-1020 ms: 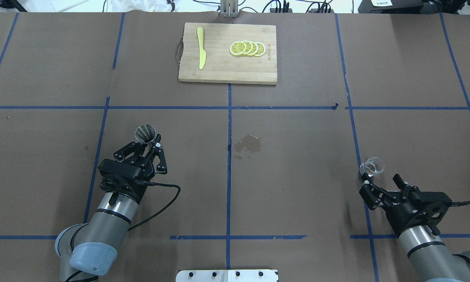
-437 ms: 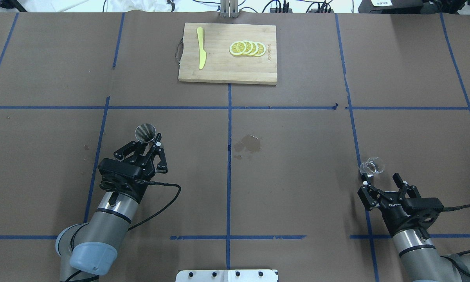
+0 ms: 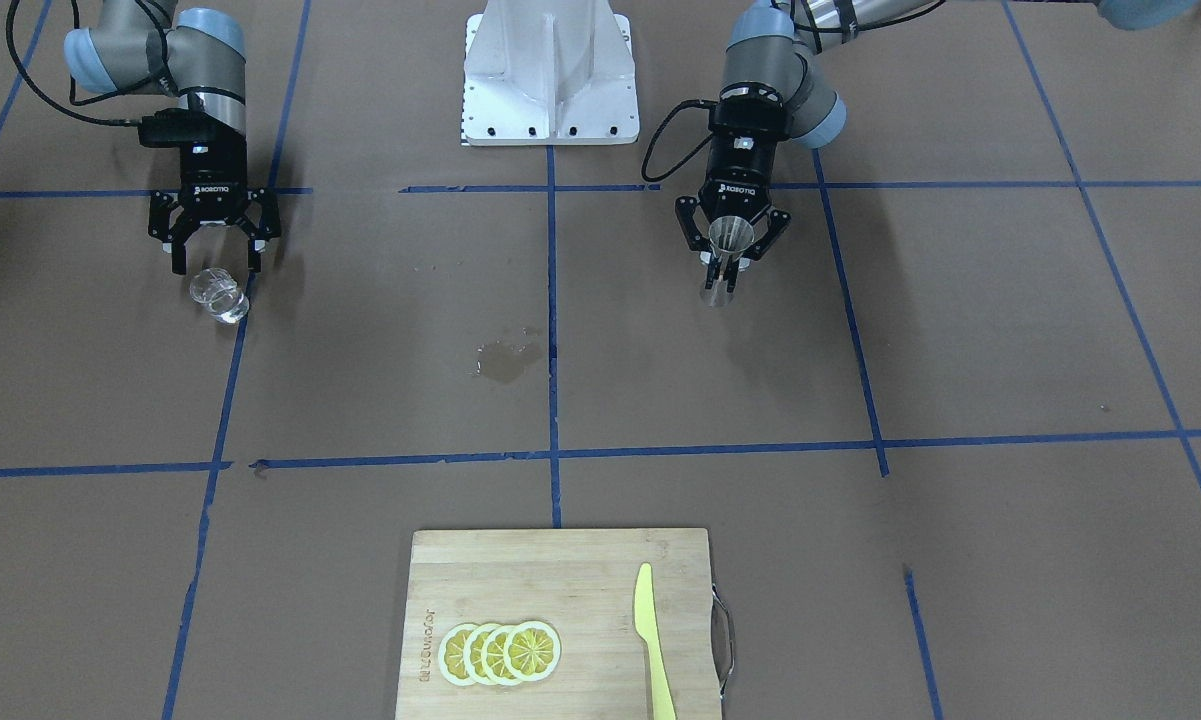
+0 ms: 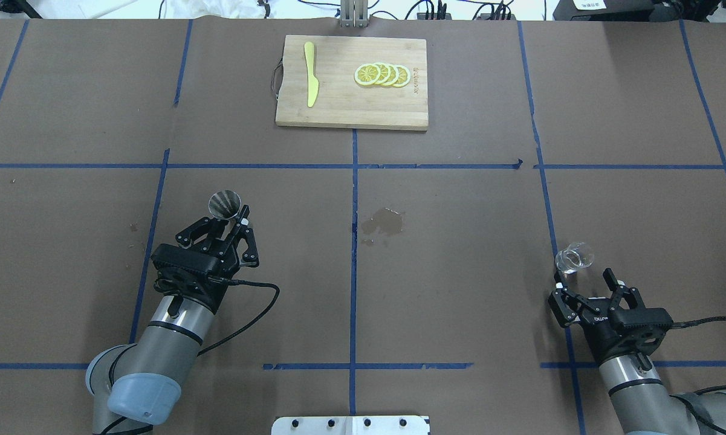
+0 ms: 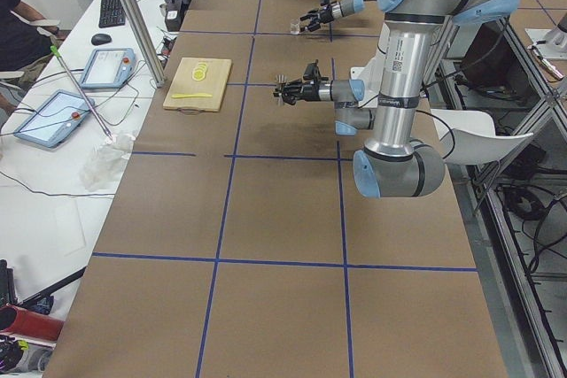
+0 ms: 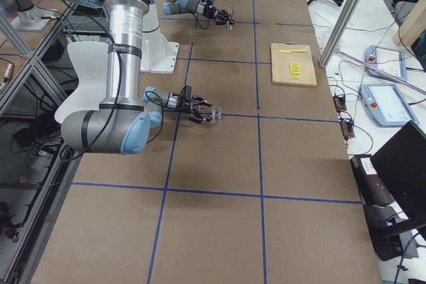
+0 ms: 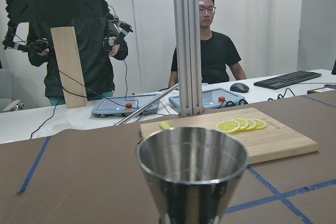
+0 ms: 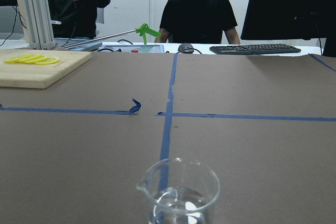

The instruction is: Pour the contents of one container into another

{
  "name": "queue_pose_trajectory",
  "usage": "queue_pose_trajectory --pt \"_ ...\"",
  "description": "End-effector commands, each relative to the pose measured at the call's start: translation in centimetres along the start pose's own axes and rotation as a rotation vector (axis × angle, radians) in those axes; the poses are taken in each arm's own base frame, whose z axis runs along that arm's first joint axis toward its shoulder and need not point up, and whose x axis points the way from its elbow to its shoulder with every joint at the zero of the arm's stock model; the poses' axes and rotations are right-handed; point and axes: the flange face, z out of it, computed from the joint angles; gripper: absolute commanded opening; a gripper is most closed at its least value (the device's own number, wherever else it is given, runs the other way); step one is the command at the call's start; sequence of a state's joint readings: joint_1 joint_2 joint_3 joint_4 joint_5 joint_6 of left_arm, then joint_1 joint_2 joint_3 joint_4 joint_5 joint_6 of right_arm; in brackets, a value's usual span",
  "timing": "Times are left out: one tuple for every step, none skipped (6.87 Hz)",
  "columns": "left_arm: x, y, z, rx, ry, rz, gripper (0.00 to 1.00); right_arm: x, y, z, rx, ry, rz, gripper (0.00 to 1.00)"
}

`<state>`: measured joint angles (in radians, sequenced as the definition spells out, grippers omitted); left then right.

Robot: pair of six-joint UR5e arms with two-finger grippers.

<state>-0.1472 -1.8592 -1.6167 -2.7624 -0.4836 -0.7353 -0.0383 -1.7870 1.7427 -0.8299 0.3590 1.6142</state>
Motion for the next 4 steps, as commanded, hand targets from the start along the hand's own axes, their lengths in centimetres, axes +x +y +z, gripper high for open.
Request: queue_pose_trajectory --pt "-0.01 0.07 0.02 -0.001 0.0 0.002 0.0 -0.23 0.72 0.19 -0.003 -0.001 -0.025 0.96" --pt "-0.01 0.08 0.02 -0.002 0.0 0.003 0.0 -0.24 0.71 0.19 -0.003 -0.002 -0.024 0.96" --pt "-0.02 0.07 0.02 -0.001 -0.001 0.003 0.0 -0.1 0.78 0.21 -0.004 0.0 -0.027 0.96" --pt "-0.01 0.07 0.02 -0.001 0.0 0.002 0.0 0.0 0.5 0.49 -0.001 0.005 -0.025 0.95"
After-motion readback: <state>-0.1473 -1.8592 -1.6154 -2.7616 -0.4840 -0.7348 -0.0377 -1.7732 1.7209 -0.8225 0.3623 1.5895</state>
